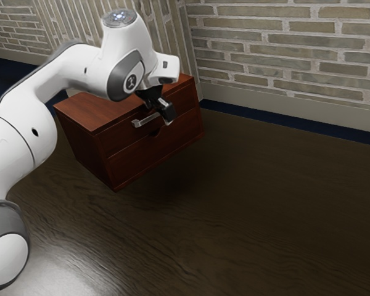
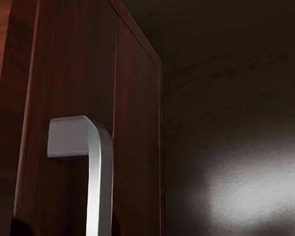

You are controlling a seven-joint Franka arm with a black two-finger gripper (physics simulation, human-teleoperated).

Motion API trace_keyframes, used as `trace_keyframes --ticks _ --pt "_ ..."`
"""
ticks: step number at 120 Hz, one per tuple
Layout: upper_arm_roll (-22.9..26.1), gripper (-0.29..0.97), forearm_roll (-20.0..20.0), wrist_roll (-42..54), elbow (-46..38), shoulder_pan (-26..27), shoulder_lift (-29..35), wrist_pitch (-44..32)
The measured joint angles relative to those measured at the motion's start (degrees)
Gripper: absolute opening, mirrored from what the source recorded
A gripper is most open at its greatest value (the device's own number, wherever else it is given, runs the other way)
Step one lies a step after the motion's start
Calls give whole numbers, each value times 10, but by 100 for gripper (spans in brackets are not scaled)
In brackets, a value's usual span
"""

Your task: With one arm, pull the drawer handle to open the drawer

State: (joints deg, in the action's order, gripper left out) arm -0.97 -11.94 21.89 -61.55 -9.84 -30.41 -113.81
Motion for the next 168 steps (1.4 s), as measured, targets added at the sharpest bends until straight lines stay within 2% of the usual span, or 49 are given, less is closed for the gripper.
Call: trace_keyframes --ticks 42,90,168 --pt "1 50 4 12 0 0 -9 -2" --pt "6 51 27 0 -1 10 -7 15" --pt "4 48 37 -29 -5 65 1 56"
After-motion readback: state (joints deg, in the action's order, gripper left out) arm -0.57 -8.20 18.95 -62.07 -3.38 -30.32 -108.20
